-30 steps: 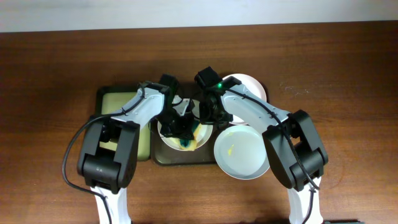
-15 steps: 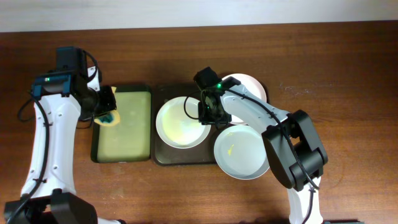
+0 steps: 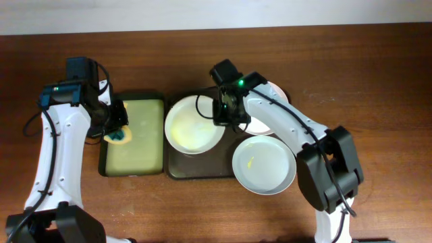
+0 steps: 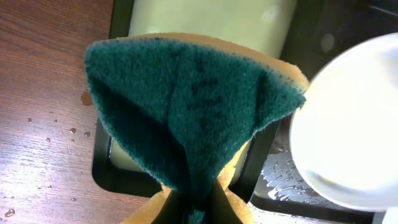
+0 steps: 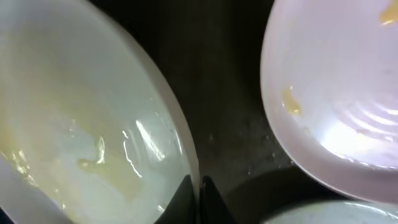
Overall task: Clean dirty plates on tray and stack at the side
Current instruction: 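Lift the scrubbed white plate with the right gripper and place it right of the tray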
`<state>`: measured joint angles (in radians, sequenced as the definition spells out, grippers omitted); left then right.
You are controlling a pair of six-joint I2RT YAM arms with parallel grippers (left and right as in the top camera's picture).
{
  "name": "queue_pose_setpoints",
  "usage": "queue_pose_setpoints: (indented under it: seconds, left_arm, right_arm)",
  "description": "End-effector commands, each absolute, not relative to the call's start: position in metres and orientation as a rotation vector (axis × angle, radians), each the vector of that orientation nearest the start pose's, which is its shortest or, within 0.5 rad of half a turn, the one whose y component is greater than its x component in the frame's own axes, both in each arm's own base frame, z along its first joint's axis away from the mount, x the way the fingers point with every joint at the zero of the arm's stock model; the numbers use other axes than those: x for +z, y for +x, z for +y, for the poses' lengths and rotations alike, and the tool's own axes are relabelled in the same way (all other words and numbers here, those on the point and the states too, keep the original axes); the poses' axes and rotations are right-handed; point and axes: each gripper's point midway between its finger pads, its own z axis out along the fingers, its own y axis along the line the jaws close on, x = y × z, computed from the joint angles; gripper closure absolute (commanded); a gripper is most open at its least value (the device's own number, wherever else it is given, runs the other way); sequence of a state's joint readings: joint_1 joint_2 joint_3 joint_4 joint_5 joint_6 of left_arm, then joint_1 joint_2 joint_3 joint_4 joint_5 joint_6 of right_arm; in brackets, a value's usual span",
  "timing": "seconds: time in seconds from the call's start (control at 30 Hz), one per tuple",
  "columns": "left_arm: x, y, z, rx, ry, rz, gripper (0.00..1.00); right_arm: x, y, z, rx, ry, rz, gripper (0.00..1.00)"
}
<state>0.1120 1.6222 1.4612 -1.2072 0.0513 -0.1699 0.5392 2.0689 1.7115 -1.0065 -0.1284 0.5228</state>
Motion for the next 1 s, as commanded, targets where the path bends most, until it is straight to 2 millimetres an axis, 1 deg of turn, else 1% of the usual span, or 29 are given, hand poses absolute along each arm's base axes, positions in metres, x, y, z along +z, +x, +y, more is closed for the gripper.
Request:
queue_pose_setpoints:
  seconds: [0.0,0.07,0.13,0.17,0.2,0.23,0.27,0.3,0.37,0.4,0.43,0.47,0.5,0.53,0.57,0.6,0.67,0.73,0.8,0.83,0.9,0.97]
  left_arm:
    - [0.165,0.331,0.033,-0.079,-0.476,2.872,1.00]
    - [0.182,0.329,0.041,-0.080,-0.517,2.803,1.00]
    - [0.201,0.324,0.043,-0.081,-0.532,2.739,1.00]
    - [0.206,0.322,0.045,-0.067,-0.531,2.723,1.00]
    - [0.208,0.320,0.051,-0.017,-0.562,2.709,1.00]
    - [0.208,0.314,0.065,0.085,-0.649,2.693,1.00]
    - [0.209,0.308,0.081,0.208,-0.757,2.661,1.00]
    - [0.211,0.304,0.092,0.287,-0.856,2.614,1.00]
    - [0.211,0.303,0.094,0.296,-0.884,2.604,1.00]
    - [0.210,0.299,0.094,0.311,-0.888,2.616,1.00]
    - [0.210,0.295,0.098,0.349,-0.894,2.620,1.00]
    - [0.212,0.288,0.107,0.425,-0.951,2.596,1.00]
    - [0.213,0.285,0.112,0.456,-1.010,2.562,1.00]
    - [0.213,0.286,0.112,0.454,-1.014,2.560,1.00]
    - [0.213,0.286,0.112,0.454,-1.014,2.560,1.00]
    - [0.213,0.286,0.112,0.452,-1.018,2.558,1.00]
    - [0.213,0.286,0.112,0.452,-1.018,2.558,1.00]
    - [0.213,0.286,0.112,0.448,-1.018,2.559,1.00]
    - [0.213,0.286,0.111,0.447,-1.018,2.560,1.00]
    - [0.213,0.286,0.111,0.447,-1.018,2.560,1.00]
    - [0.213,0.286,0.111,0.444,-1.018,2.561,1.00]
    - [0.212,0.286,0.111,0.439,-1.017,2.563,1.00]
  right_arm:
    - [0.129,0.381,0.253,0.360,-0.111,2.929,0.96]
    - [0.148,0.386,0.256,0.376,-0.113,2.899,0.96]
    - [0.163,0.394,0.267,0.407,-0.133,2.841,0.96]
    - [0.164,0.396,0.271,0.407,-0.137,2.823,0.96]
    - [0.164,0.398,0.276,0.389,-0.124,2.803,0.96]
    - [0.165,0.399,0.283,0.364,-0.137,2.773,0.96]
    - [0.166,0.399,0.294,0.351,-0.164,2.741,0.96]
    - [0.169,0.399,0.309,0.351,-0.198,2.694,0.96]
    - [0.176,0.399,0.338,0.305,-0.251,2.582,0.96]
    - [0.179,0.399,0.347,0.257,-0.261,2.527,0.96]
    - [0.181,0.399,0.357,0.211,-0.268,2.477,0.96]
    - [0.183,0.398,0.369,0.134,-0.271,2.395,0.96]
    - [0.187,0.398,0.373,0.054,-0.258,2.330,0.96]
    - [0.194,0.400,0.373,-0.012,-0.255,2.268,0.96]
    - [0.209,0.403,0.376,-0.094,-0.295,2.172,0.96]
    - [0.228,0.404,0.385,-0.174,-0.368,2.058,0.96]
    - [0.264,0.399,0.402,-0.314,-0.470,1.869,0.96]
    - [0.297,0.394,0.414,-0.410,-0.504,1.731,0.96]
    - [0.319,0.395,0.417,-0.469,-0.523,1.652,0.96]
    - [0.325,0.395,0.418,-0.487,-0.535,1.630,0.96]
    - [0.327,0.396,0.418,-0.550,-0.602,1.604,0.96]
    - [0.328,0.402,0.411,-0.565,-0.580,1.610,0.96]
